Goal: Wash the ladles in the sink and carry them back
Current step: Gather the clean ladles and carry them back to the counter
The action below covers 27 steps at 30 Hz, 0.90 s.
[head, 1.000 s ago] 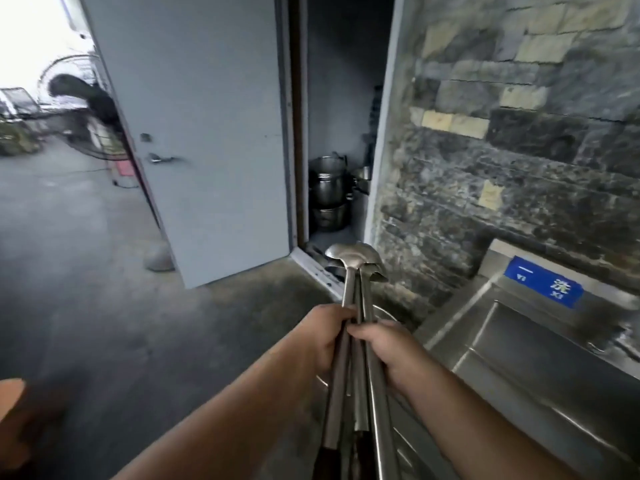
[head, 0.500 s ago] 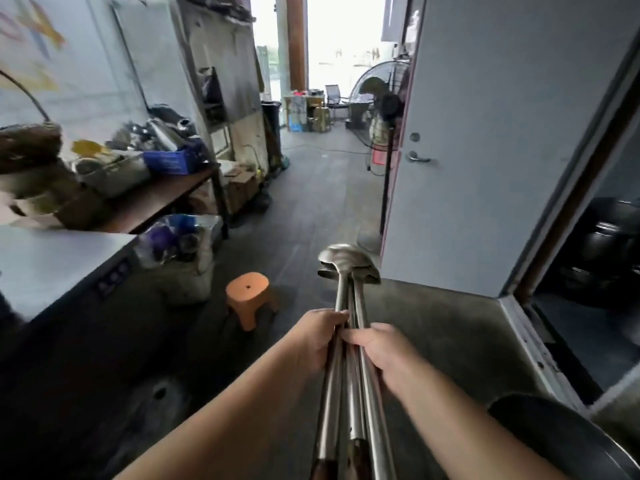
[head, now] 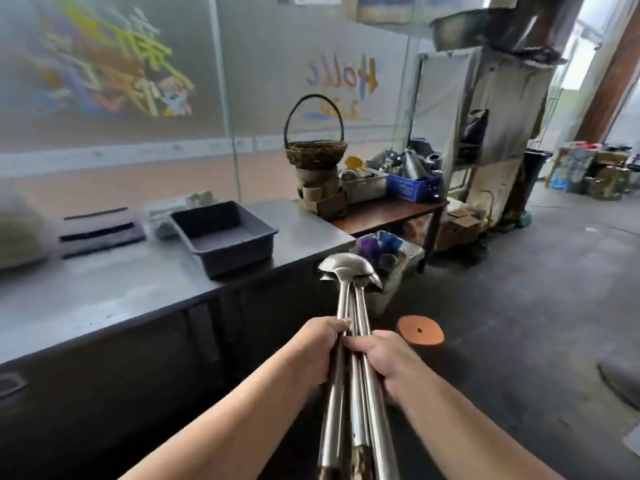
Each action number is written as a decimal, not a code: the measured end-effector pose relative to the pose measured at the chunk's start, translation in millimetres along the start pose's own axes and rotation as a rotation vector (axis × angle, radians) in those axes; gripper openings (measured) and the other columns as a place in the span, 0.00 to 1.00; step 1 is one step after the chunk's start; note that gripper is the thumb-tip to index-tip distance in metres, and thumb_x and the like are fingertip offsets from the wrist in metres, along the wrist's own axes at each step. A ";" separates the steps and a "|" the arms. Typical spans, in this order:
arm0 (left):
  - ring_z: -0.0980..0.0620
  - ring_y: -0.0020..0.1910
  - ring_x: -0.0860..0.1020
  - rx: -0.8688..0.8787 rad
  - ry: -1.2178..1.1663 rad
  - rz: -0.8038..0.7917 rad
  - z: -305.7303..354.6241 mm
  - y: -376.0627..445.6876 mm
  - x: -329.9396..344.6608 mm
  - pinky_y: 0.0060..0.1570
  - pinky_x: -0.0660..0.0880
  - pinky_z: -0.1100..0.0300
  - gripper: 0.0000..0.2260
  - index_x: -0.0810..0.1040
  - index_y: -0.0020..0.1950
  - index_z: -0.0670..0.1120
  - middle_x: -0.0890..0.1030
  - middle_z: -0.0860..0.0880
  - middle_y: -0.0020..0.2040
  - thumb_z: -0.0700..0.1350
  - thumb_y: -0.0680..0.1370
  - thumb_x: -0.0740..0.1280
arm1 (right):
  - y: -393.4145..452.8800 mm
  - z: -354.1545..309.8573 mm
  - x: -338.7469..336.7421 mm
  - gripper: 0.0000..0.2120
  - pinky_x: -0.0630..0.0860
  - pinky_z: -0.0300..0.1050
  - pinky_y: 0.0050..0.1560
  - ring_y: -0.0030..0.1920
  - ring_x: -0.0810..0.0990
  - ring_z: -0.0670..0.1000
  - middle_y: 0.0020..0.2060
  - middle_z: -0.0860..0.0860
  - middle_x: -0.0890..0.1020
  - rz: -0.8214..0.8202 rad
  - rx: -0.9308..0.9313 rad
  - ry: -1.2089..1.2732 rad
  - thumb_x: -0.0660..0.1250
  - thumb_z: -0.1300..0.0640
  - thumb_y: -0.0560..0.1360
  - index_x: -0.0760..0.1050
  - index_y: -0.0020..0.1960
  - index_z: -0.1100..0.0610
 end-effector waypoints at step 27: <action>0.44 0.32 0.80 0.118 -0.166 0.298 219.4 95.8 -379.2 0.37 0.78 0.56 0.15 0.76 0.50 0.34 0.80 0.40 0.34 0.46 0.82 0.58 | 237.8 -97.7 387.1 0.08 0.82 0.49 0.37 0.31 0.81 0.58 0.34 0.62 0.81 -0.390 0.093 -0.196 0.65 0.65 0.77 0.80 0.45 0.69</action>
Point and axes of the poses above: each hand's wrist, its own y-axis towards the middle knuckle, its own x-axis out of the palm, z = x × y, the point moved 1 cm from there along y, towards the middle knuckle
